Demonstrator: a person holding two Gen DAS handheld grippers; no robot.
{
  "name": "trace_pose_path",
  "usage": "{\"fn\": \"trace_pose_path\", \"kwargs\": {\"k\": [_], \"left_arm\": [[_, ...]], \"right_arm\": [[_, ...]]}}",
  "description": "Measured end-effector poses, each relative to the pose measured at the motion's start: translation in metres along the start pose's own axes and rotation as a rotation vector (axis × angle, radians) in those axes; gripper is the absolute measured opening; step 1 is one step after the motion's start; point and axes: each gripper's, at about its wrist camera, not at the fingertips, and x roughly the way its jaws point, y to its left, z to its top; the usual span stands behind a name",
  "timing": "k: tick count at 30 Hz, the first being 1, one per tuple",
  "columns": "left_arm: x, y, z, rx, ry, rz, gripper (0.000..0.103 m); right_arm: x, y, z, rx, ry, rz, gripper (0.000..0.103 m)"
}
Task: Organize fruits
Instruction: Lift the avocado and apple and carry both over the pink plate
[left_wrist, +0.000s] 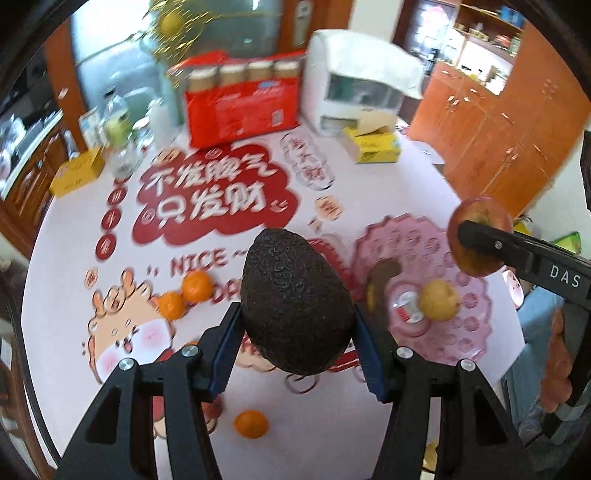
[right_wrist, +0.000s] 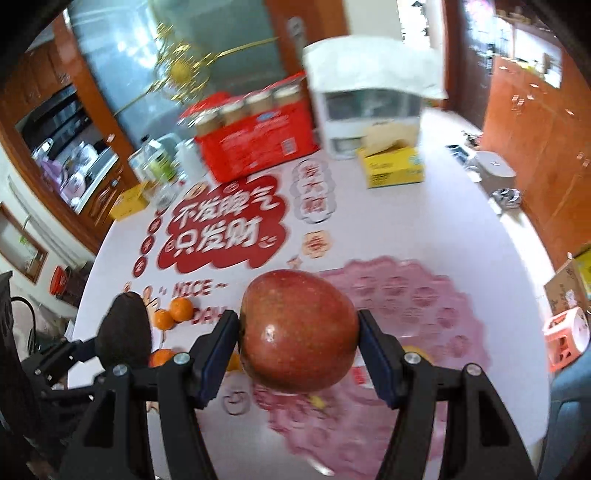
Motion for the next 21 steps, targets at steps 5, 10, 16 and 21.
{"fn": "trace_pose_path", "kwargs": {"k": [5, 10, 16, 21], "left_arm": [[0.006, -0.045, 0.010, 0.054, -0.012, -0.015, 0.056], [0.034, -0.086, 0.008, 0.091, 0.025, -0.012, 0.056], [0.080, -0.123, 0.001, 0.120, 0.075, 0.009, 0.056], [0.116, -0.146, -0.009, 0.143, 0.119, 0.022, 0.056]], "right_arm": [[-0.025, -0.056, -0.005, 0.059, -0.039, -0.058, 0.065], [-0.022, -0.110, -0.018, 0.112, -0.018, -0.104, 0.065], [0.011, -0.157, -0.042, 0.130, 0.067, -0.137, 0.065], [0.042, -0.165, -0.049, 0.095, 0.119, -0.127, 0.065]]}}
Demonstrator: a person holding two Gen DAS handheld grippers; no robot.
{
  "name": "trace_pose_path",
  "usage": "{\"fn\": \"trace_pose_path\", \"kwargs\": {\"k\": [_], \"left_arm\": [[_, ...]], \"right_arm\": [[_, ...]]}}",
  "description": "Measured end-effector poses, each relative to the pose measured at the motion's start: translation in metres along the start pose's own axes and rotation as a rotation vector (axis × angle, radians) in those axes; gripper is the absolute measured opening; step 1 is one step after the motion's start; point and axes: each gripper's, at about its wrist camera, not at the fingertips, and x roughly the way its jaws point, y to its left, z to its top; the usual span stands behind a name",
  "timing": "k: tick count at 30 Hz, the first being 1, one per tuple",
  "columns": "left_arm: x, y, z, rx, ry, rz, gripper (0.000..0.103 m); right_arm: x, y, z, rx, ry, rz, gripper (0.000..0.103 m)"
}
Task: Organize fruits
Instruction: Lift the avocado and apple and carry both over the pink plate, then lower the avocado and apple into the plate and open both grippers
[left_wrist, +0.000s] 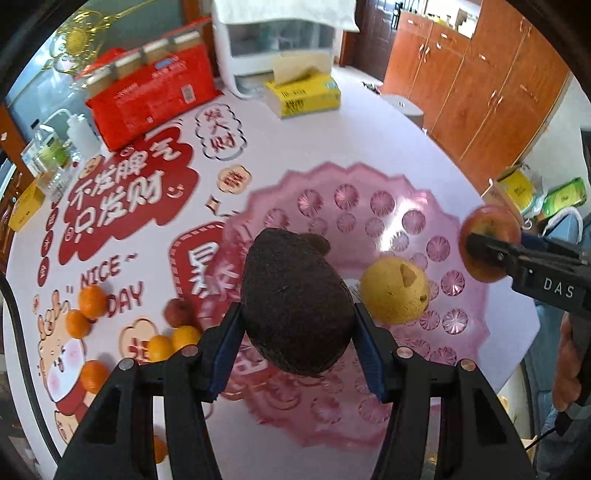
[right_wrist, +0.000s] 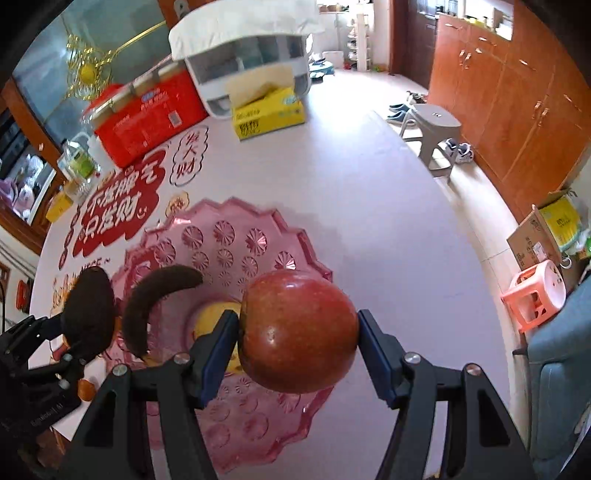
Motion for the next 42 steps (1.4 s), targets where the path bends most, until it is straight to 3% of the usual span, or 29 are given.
{"fn": "trace_pose_path", "kwargs": {"k": [10, 18, 24, 29, 42], "left_arm": [[0.043, -0.021, -0.001, 0.016, 0.029, 0.055, 0.056], [0.056, -0.027, -0.001, 0.041, 0.015, 0.083, 0.057], [0.053, -0.030, -0.001, 0.046, 0.021, 0.090, 0.057], [0.044, -0.024, -0.002, 0.012, 0.010, 0.045, 0.060], [-0.014, 0.010, -0.013, -0.048, -0.067, 0.037, 0.064]], "right_arm": [[0.059, 0.029, 0.022, -0.136, 0.017, 0.020, 0.066], [0.074, 0.041, 0.030, -0.200, 0.009, 0.061, 0.066], [0.068, 0.037, 0.033, -0.173, -0.012, 0.126, 0.067], [0.059, 0.036, 0.032, -0.165, -0.019, 0.149, 0.067], [0.004, 0.032, 0.013, -0.113, -0.107, 0.178, 0.067]]}}
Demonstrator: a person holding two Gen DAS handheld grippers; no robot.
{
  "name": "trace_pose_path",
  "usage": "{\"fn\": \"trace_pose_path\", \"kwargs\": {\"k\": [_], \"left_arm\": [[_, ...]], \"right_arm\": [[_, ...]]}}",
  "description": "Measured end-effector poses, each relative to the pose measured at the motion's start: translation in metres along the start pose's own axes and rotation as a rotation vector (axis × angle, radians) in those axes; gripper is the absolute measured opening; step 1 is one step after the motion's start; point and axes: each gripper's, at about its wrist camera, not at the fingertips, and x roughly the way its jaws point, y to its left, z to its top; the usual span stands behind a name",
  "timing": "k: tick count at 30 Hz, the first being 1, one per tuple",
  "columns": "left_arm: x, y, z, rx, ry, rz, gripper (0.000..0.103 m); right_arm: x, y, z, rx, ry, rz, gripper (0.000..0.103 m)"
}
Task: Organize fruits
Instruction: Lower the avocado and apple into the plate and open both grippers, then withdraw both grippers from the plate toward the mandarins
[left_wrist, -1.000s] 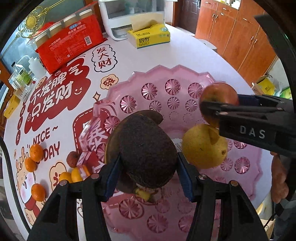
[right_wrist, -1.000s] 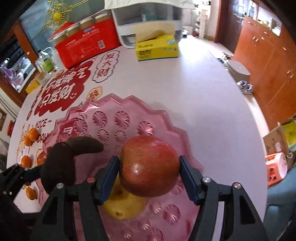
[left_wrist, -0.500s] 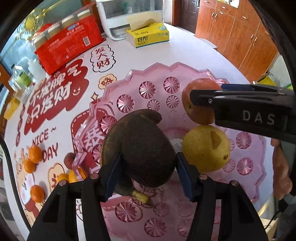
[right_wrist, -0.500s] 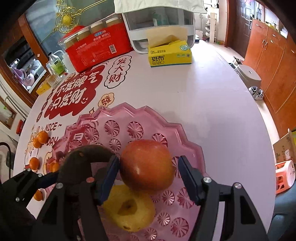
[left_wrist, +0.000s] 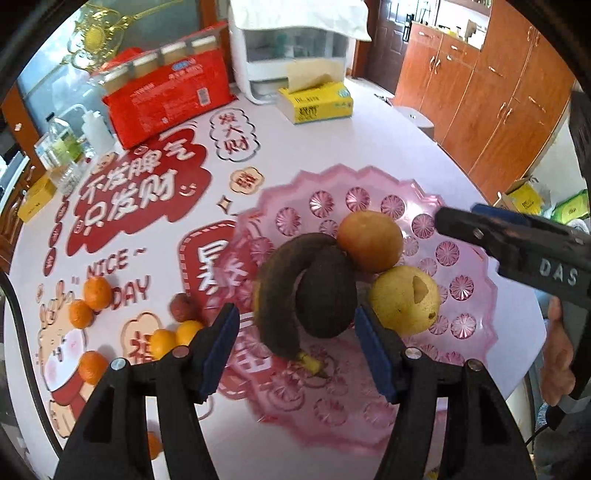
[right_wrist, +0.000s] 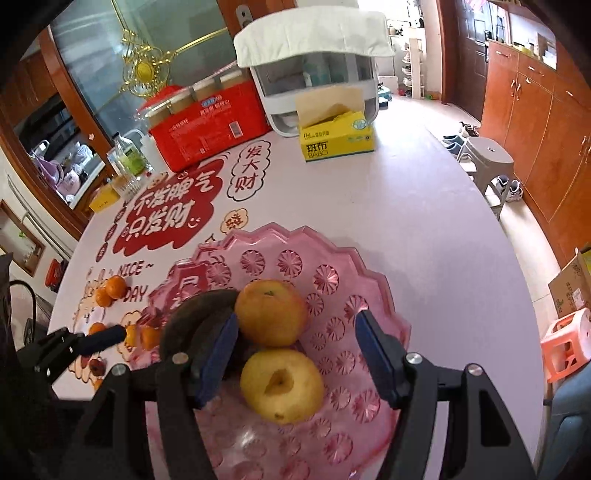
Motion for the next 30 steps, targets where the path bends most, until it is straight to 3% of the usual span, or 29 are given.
{"fn": "trace_pose_path", "kwargs": {"k": [4, 12, 22, 30], "left_arm": [[-0.027, 0.017, -0.004, -0.029, -0.047, 0.017, 0.072], [-0.065, 0.035, -0.016, -0.044, -0.099, 0.025, 0.072], [-0.108, 0.041, -0.030, -0.021, -0.172, 0.018, 0.077], [-0.152, 0.081, -0.038, -0.044, -0.227, 0.044, 0.078]], "right_arm": [[-0.020, 0.004, -0.009, -0.003, -0.018, -0.036, 0.067], [-0.051, 0.029, -0.021, -0.038, -0.060, -0.070, 0.067], [-0.099, 0.072, -0.021, -0.074, -0.146, -0.047, 0.067], [-0.128, 0.114, -0.025, -0.107, -0.216, -0.045, 0.067]]}}
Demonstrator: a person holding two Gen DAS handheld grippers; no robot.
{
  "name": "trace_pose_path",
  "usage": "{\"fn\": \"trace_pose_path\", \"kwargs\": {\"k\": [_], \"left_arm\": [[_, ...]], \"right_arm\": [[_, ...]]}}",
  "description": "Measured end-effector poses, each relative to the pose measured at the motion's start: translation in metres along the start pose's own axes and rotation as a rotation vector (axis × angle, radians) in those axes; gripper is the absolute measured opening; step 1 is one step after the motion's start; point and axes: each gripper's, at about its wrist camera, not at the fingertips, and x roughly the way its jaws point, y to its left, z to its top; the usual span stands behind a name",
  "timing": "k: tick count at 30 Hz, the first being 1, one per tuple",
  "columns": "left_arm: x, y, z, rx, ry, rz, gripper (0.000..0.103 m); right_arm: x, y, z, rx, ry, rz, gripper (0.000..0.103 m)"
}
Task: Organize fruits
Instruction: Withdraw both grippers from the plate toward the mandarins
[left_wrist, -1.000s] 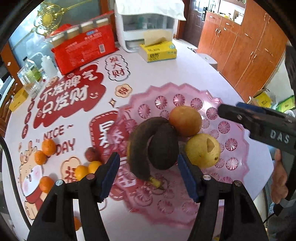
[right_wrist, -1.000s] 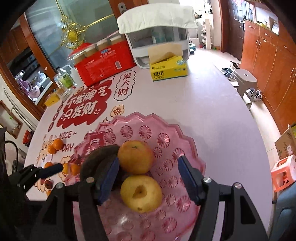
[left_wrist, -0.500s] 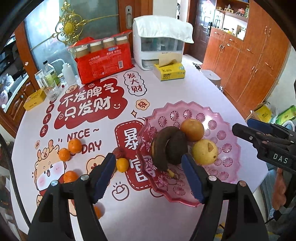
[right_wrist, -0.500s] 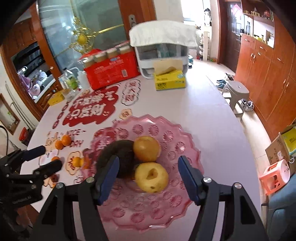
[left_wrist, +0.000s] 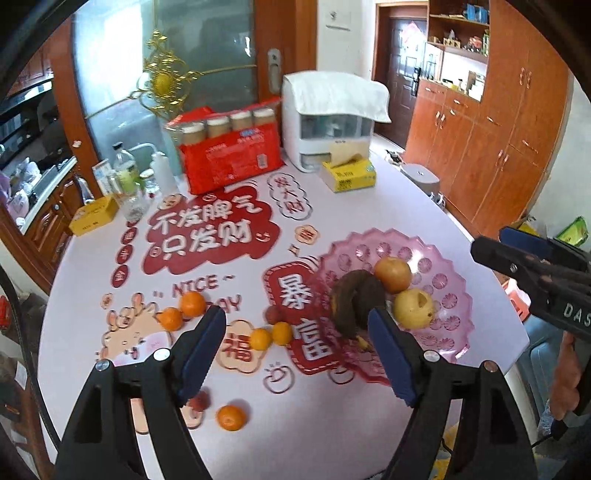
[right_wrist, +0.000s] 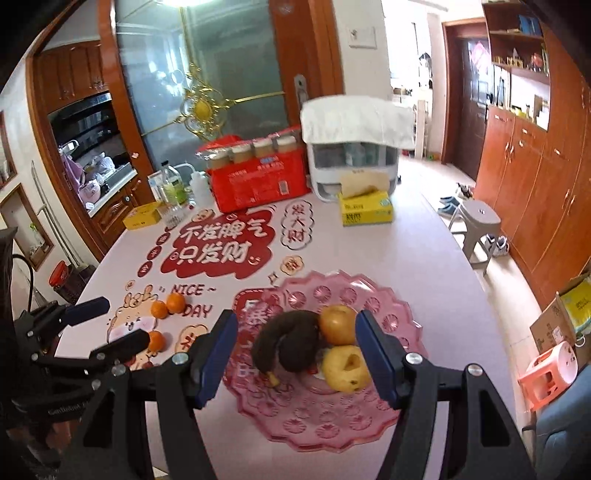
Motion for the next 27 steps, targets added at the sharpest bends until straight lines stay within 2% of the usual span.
{"fn": "trace_pose_path", "kwargs": {"k": [6, 13, 19, 23, 27], "left_arm": [[-0.032, 0.059, 0.008, -0.034, -0.043, 0.057, 0.082], [-0.048, 0.139, 0.014, -0.051, -0.045, 0.142, 0.082], [-0.041, 0.190, 0.018, -0.037, -0.027, 0.156, 0.082], [-0.027, 0.209, 0.021, 0.021, -0.015, 0.171, 0.082], [0.000, 0.223, 0.020, 0.082, 0.038, 0.165, 0.082]], "right_arm": [[-0.007, 0.044, 0.006, -0.036, -0.029, -0.003, 0.067], [-0.002, 0.098, 0.012, -0.049, -0.041, -0.014, 0.067], [0.010, 0.140, 0.010, -0.055, -0.031, -0.031, 0.067], [0.028, 0.164, 0.006, -0.045, -0.005, -0.035, 0.067], [0.057, 0.190, -0.002, -0.047, 0.043, -0.027, 0.067]]}}
